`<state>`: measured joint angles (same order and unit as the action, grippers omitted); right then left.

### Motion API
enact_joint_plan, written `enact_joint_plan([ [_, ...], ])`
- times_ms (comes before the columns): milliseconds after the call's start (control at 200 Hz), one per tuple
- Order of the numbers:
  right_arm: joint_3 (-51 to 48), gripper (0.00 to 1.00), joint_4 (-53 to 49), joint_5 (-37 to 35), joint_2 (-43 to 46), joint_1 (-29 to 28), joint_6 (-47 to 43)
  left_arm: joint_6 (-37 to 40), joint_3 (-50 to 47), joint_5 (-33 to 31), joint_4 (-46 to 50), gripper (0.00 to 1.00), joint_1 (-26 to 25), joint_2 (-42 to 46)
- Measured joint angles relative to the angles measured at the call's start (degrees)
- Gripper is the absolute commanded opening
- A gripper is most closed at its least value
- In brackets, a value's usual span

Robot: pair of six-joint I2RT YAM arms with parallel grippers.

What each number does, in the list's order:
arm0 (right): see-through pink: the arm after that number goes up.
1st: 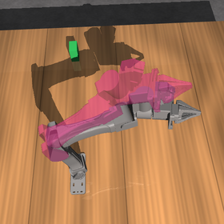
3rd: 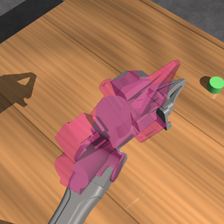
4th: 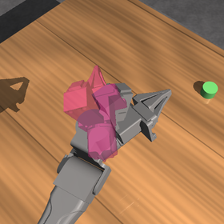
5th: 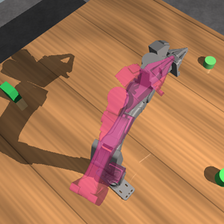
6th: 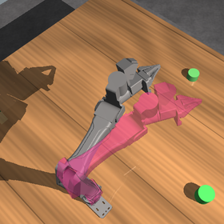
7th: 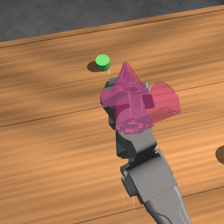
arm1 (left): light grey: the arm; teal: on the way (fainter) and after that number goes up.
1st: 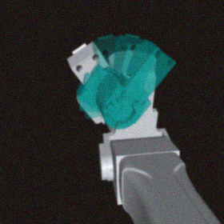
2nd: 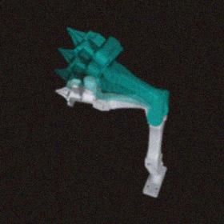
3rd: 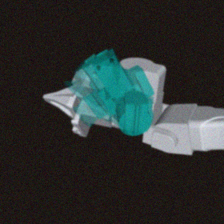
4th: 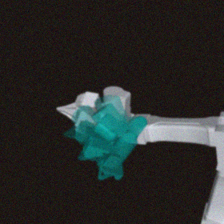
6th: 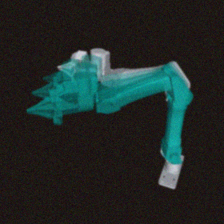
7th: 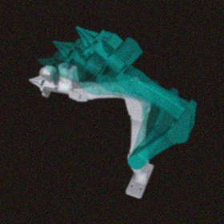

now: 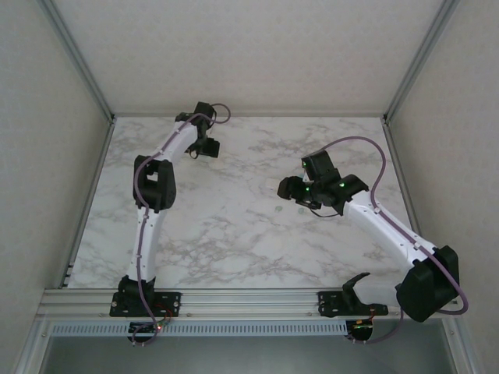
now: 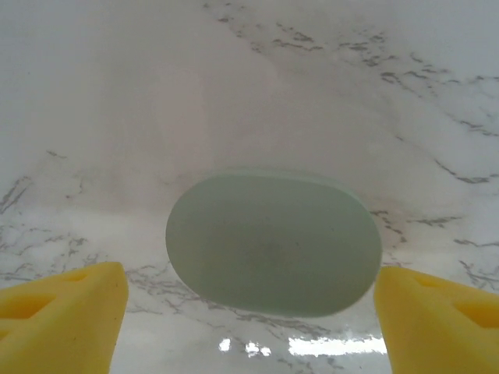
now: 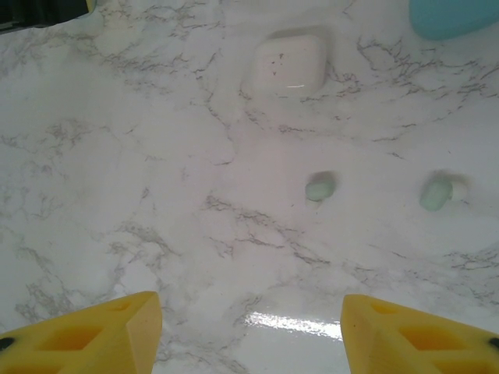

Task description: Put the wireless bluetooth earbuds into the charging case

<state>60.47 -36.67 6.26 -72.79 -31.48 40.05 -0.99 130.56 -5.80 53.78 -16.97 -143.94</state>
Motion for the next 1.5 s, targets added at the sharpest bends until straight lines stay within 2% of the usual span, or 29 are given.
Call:
enact_joint_plan([
  [385, 0.5, 0.64, -0.3, 0.0, -0.9, 0.0, 0.0, 1.4, 3.1, 2.3, 0.5, 0.69, 0.3, -3.1],
  [576, 0.5, 0.64, -0.5, 0.0, -0.9, 0.0, 0.0, 2.8, 4.4, 2.5, 0.8, 0.69, 0.3, -3.6],
  [881, 0.5, 0.64, -0.5, 0.0, -0.9, 0.0, 0.0, 4.0, 5.5, 4.0, 1.8, 0.50, 0.3, -4.1],
  [991, 0.5, 0.64, -0.7, -0.6, -0.9, 0.0, 0.0, 4.3, 3.4, 5.8, 0.7, 0.50, 0.3, -2.8],
  [1096, 0.6, 0.63, -0.9, -0.6, -0.9, 0.3, -0.3, 5.7, -6.6, 10.1, -2.3, 0.49, 0.2, 3.5],
  [1206, 0.6, 0.62, -0.8, 1.0, -0.9, 2.7, -1.0, 8.6, -19.9, 15.3, -6.7, 0.48, -0.9, 14.8],
  [1387, 0.6, 0.61, 1.2, 9.2, -0.5, 9.9, -1.6, 14.6, -36.7, 24.7, -15.3, 0.46, -4.3, 37.1],
  [1502, 1.3, 0.61, 2.4, 15.7, -0.5, 12.7, -2.0, 21.3, -44.9, 31.3, -19.4, 0.44, -6.3, 49.9],
])
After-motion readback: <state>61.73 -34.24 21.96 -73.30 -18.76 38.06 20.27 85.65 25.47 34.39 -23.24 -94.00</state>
